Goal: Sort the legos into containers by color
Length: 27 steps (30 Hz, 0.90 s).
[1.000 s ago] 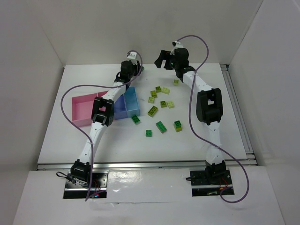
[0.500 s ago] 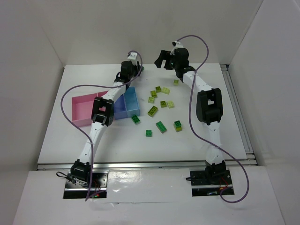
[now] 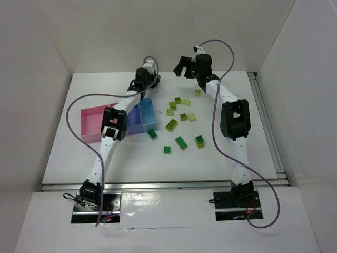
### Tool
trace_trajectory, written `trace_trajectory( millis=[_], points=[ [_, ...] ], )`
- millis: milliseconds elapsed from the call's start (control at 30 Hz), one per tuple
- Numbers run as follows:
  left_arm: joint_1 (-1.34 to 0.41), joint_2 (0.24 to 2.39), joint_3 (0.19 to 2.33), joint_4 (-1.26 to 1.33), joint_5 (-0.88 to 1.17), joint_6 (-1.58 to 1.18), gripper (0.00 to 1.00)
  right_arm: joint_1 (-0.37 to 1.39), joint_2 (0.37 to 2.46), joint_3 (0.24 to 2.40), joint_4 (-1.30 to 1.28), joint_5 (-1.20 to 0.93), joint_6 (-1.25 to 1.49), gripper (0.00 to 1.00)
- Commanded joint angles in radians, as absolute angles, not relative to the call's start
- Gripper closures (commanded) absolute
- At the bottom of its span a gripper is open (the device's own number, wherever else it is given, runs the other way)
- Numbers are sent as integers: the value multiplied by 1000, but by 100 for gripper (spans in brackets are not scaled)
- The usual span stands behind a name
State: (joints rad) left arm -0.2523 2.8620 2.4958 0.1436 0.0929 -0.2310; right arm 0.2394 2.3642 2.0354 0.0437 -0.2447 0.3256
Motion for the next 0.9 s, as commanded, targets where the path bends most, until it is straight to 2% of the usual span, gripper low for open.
trace_trajectory(
  millis=[0, 200, 400, 533, 867],
  points=[
    [-255, 2743, 2494, 175, 120, -259, 71, 233, 2318, 2056, 69, -252, 333, 1],
    [-236, 2689, 2375, 351, 95, -339, 68, 224, 2318, 2037, 78, -261, 333, 1],
    [-236, 2758, 2406, 512, 8, -371, 66, 215, 2318, 2037, 78, -272, 333, 1],
    [-236, 2865, 2541, 531, -52, -371, 66, 215, 2327, 2048, 78, -281, 333, 1],
    [-236, 2925, 2599, 439, -71, -391, 68, 215, 2345, 2066, 78, -281, 333, 1]
  ],
)
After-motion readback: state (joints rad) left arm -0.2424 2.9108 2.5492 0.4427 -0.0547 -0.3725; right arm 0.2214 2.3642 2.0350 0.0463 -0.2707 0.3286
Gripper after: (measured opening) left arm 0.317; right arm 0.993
